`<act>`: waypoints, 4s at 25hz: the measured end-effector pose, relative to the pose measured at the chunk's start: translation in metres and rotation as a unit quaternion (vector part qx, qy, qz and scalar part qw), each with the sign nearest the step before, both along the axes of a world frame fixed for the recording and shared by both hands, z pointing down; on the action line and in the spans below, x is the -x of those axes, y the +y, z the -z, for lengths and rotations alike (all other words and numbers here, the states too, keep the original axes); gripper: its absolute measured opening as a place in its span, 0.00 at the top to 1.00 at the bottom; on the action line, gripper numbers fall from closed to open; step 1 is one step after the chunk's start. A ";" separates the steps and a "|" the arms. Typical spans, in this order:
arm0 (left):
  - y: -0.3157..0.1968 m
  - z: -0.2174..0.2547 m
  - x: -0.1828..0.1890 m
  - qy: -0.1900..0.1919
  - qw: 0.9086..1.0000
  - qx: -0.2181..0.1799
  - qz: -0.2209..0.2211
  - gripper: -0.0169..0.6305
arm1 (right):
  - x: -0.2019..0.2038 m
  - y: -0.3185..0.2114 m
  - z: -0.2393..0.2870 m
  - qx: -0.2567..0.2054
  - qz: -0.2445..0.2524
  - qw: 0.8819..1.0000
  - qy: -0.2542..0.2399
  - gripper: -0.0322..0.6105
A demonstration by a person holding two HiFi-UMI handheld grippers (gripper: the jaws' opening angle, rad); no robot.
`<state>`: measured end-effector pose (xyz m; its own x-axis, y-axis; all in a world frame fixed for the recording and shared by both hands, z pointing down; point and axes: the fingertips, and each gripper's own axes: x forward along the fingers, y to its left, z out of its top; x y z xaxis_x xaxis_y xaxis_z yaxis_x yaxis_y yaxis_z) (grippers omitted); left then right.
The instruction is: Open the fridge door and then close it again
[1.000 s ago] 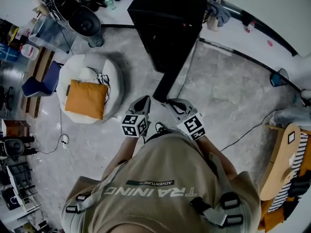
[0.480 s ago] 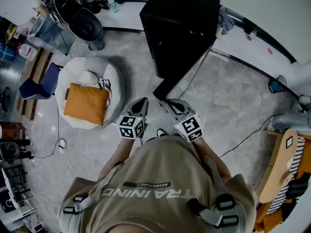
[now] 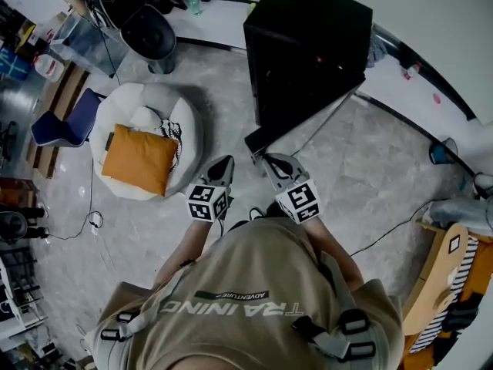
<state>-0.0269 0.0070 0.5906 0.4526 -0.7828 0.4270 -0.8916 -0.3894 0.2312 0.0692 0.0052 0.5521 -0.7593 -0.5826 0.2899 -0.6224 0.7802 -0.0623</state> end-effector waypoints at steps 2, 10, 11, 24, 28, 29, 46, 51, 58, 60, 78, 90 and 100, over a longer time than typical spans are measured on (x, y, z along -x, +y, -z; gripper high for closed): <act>-0.001 0.000 0.007 -0.004 1.000 0.002 0.010 0.97 | 0.005 -0.004 0.000 0.005 0.011 1.000 -0.002 0.96; -0.027 -0.005 0.027 -0.014 0.998 0.022 0.061 0.97 | 0.023 -0.028 -0.002 0.009 0.076 0.997 0.001 0.96; -0.032 -0.004 0.029 -0.017 0.997 0.022 0.065 0.97 | 0.025 -0.032 -0.002 0.008 0.084 0.996 0.003 0.96; -0.088 0.000 0.044 -0.028 0.992 0.028 0.122 0.97 | 0.048 -0.099 -0.005 0.024 0.125 0.992 -0.013 0.96; -0.097 0.001 0.046 -0.037 0.990 0.026 0.134 0.97 | 0.050 -0.118 -0.001 0.019 0.133 0.991 -0.022 0.96; -0.100 0.001 0.046 -0.040 0.990 0.025 0.136 0.97 | 0.050 -0.123 -0.002 0.019 0.131 0.991 -0.024 0.96; -0.136 -0.007 0.047 -0.031 0.989 0.025 0.139 0.97 | 0.034 -0.193 0.001 0.005 0.087 0.996 -0.013 0.96; -0.157 -0.001 0.063 -0.025 0.993 0.023 0.110 0.97 | 0.041 -0.206 0.003 0.009 0.058 0.998 -0.002 0.96; -0.196 0.008 0.078 -0.017 0.998 0.008 0.057 0.97 | 0.051 -0.213 0.000 0.019 0.015 1.000 0.013 0.96; -0.205 0.010 0.079 -0.015 0.999 0.004 0.038 0.97 | 0.053 -0.215 0.000 0.023 -0.001 1.000 0.011 0.96; -0.260 -0.003 0.089 -0.005 0.999 0.008 -0.050 0.97 | 0.049 -0.260 -0.011 0.025 -0.097 0.995 0.018 0.96; -0.300 0.006 0.061 -0.028 0.998 0.014 -0.063 0.97 | 0.044 -0.283 -0.006 0.035 -0.077 0.996 -0.017 0.96; -0.319 -0.002 0.042 -0.037 0.997 0.021 -0.063 0.97 | 0.041 -0.292 -0.004 0.023 -0.047 0.998 -0.028 0.96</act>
